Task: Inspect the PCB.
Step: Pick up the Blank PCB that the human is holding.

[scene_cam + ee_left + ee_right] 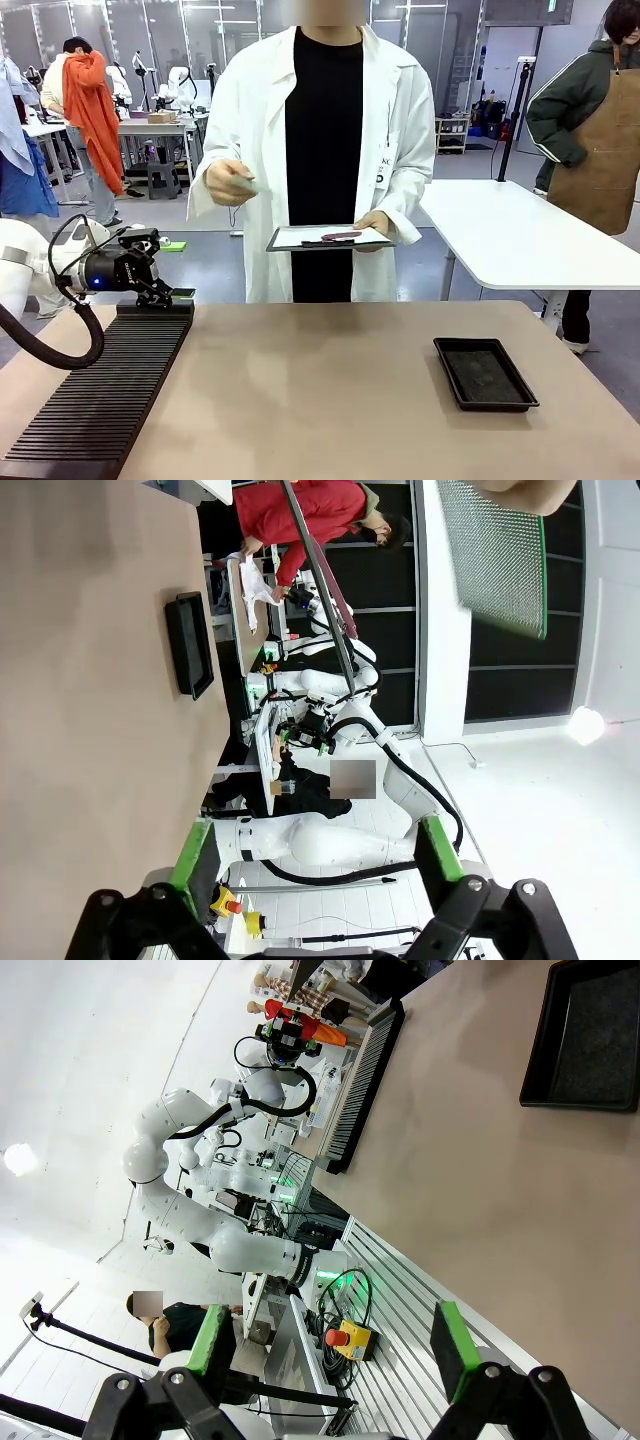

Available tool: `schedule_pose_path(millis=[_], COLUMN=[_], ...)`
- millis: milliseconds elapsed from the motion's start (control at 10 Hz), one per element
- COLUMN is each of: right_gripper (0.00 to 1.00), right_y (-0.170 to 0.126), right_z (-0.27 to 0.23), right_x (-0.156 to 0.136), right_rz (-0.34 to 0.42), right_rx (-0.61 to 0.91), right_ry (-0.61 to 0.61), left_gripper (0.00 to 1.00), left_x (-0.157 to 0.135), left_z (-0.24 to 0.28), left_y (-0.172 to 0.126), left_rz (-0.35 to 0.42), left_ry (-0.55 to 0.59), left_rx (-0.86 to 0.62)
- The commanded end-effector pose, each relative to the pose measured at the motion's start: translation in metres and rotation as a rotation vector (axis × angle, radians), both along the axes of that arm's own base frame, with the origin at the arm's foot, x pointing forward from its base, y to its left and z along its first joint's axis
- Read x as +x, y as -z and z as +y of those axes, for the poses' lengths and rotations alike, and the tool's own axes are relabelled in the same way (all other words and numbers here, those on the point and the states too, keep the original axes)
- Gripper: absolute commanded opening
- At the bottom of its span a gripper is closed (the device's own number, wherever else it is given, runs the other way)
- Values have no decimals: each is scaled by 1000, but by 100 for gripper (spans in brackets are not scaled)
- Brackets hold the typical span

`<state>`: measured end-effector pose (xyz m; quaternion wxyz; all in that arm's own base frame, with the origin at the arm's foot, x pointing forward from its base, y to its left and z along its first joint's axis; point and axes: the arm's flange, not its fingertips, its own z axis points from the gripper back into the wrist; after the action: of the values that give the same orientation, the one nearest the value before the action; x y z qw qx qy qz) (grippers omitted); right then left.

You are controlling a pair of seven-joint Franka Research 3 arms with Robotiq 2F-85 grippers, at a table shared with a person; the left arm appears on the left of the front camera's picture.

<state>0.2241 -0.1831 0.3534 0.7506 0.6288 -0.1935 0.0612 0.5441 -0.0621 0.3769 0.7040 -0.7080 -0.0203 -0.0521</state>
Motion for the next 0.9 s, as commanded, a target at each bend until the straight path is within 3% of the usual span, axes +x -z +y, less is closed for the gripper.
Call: schedule_pose_path(millis=[0, 600, 700, 800], right_gripper=[100, 100, 100, 100], right_y=[-1, -1, -1, -1], right_z=[1, 1, 1, 1], right_x=[2, 2, 2, 2], right_rz=[-5, -5, -5, -5], right_rx=[1, 1, 1, 1], right_ry=[2, 2, 2, 2], left_gripper=[100, 100, 96, 100], left_x=[1, 1, 0, -18], left_z=[-2, -2, 0, 15], left_y=[-1, -1, 0, -30], left_rz=[-1, -1, 0, 115], left_ry=[7, 7, 0, 71], left_rx=[-4, -4, 0, -118])
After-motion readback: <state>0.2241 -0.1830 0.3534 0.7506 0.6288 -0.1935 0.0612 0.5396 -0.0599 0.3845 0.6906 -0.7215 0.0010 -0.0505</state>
